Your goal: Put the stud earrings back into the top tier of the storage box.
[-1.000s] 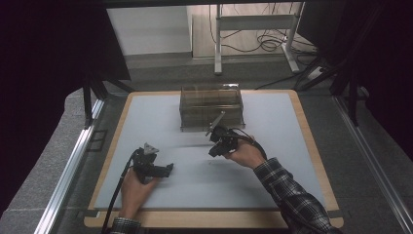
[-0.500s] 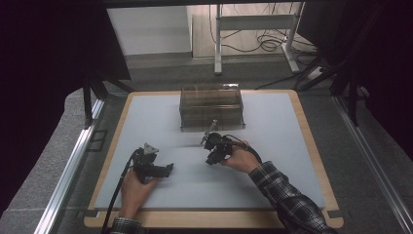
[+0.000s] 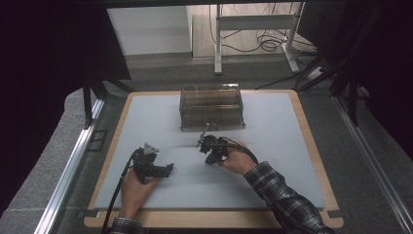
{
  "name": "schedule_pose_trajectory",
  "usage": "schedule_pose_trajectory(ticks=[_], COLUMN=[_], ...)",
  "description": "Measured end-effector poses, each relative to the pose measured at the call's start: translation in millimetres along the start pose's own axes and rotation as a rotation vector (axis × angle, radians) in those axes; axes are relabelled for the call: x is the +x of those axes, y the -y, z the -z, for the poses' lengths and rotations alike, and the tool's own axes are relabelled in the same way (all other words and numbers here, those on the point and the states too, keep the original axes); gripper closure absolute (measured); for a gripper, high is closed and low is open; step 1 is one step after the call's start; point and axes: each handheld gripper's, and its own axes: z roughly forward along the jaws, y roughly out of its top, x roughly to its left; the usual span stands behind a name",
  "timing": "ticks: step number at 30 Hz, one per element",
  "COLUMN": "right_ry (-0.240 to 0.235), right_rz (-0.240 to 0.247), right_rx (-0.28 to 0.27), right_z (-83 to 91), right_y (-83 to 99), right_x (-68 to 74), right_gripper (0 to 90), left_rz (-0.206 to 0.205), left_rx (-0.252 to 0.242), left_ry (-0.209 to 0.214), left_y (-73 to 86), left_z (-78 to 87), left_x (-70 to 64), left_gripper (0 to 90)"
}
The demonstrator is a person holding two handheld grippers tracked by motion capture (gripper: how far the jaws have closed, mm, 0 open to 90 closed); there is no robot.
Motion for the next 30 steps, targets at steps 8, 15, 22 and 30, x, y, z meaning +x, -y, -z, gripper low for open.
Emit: schedule_pose_trajectory(ticks=[8,15,22,30], right_ry=[-0.047,-0.041,-0.043,-0.054], right_rz=[-0.036,-0.035,-0.031,-0.048], right_rx=[-0.007,-0.01,-0.028,-0.062], right_z=[0.7,2.6,13.1,26.8], right_y=[0.1,0.6,0.3,2.6], right_x=[-6.6,-9.3,-12.0,-17.3], right_gripper=[84.3,84.1,84.0,83.9], left_rz=[0.001,0.001,0.003,0.001], left_rx=[0.0,0.0,-0.002,0.0], left_ry=[0.002,0.001,0.001,0.001], left_y=[0.0,0.0,0.0,0.0], left_z=[0.0,0.0,-0.1,0.0], left_x=[0.0,0.0,-0.1,0.0], left_gripper=[0.0,0.0,0.0,0.0])
